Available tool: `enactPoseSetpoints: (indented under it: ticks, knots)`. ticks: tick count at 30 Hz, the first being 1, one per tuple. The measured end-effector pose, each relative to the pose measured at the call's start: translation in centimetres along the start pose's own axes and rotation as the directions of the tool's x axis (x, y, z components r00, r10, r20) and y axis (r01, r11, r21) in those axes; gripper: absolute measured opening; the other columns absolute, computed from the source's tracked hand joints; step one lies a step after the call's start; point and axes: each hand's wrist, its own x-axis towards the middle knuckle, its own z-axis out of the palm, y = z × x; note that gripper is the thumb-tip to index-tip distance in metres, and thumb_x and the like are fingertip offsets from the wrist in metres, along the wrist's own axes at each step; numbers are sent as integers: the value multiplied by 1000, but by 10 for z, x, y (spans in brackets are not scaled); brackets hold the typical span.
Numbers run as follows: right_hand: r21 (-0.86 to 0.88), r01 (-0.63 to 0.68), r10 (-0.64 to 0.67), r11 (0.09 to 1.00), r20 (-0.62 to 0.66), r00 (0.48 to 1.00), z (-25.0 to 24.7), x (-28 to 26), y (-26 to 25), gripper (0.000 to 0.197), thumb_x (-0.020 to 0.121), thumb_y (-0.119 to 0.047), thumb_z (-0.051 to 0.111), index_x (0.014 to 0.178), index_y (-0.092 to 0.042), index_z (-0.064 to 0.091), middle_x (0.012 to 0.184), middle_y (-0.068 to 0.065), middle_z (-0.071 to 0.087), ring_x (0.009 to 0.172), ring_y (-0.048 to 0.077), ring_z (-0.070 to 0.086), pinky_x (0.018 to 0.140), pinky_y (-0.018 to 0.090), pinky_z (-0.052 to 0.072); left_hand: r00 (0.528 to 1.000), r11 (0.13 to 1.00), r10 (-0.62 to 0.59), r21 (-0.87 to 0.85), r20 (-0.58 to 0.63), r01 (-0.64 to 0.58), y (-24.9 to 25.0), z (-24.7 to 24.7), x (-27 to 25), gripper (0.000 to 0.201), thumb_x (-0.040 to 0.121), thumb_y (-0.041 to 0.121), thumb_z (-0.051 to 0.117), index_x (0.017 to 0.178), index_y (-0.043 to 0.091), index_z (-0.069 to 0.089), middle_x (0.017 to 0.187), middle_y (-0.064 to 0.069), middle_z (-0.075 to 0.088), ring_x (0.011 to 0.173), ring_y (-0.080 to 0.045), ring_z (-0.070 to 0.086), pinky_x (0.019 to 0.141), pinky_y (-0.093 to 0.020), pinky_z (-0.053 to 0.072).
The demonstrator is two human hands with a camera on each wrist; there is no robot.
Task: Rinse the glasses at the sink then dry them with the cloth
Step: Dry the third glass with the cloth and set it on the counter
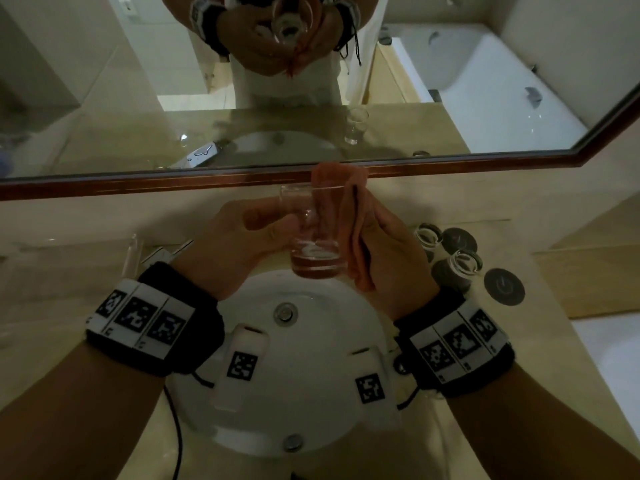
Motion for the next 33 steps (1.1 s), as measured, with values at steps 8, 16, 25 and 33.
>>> enactPoseSetpoints:
  ticks: [8, 16, 25, 33]
  knots:
    - [-125, 115, -115, 985, 8, 993, 10, 2, -1, 55, 102, -29, 44, 154, -15, 32, 149, -6, 50, 131, 3, 52, 105, 25, 46, 994, 987, 56, 156, -92, -41, 2, 20, -5, 74, 64, 28, 92, 127, 4, 61, 117, -13, 72, 104, -24, 73, 85, -34, 58]
    - [190, -122, 117, 974, 37, 992, 9, 4, -2, 52, 107, -37, 25, 138, -7, 54, 131, 21, 64, 119, 38, 63, 104, 56, 49, 994, 957, 110, 272, -20, -101, 8, 17, -16, 59, 52, 22, 93, 108, 18, 72, 100, -4, 77, 94, -22, 75, 80, -32, 59]
    - [484, -333, 302, 809, 143, 942, 12, -1, 8, 63, 104, -54, 29, 139, -8, 55, 136, 25, 59, 127, 41, 57, 105, 65, 42, 933, 879, 317, 421, -170, -222, 13, 23, -15, 66, 60, 9, 92, 120, 12, 65, 111, 1, 72, 99, -5, 71, 81, -20, 58]
    - [506, -296, 329, 810, 26, 944, -1, 5, 4, 61, 107, -49, 27, 129, -5, 63, 124, 21, 68, 113, 36, 67, 82, 46, 58, 919, 844, 379, 446, -107, -297, 11, 24, -18, 77, 56, 28, 92, 124, 10, 62, 119, 0, 72, 108, -11, 71, 88, -28, 58]
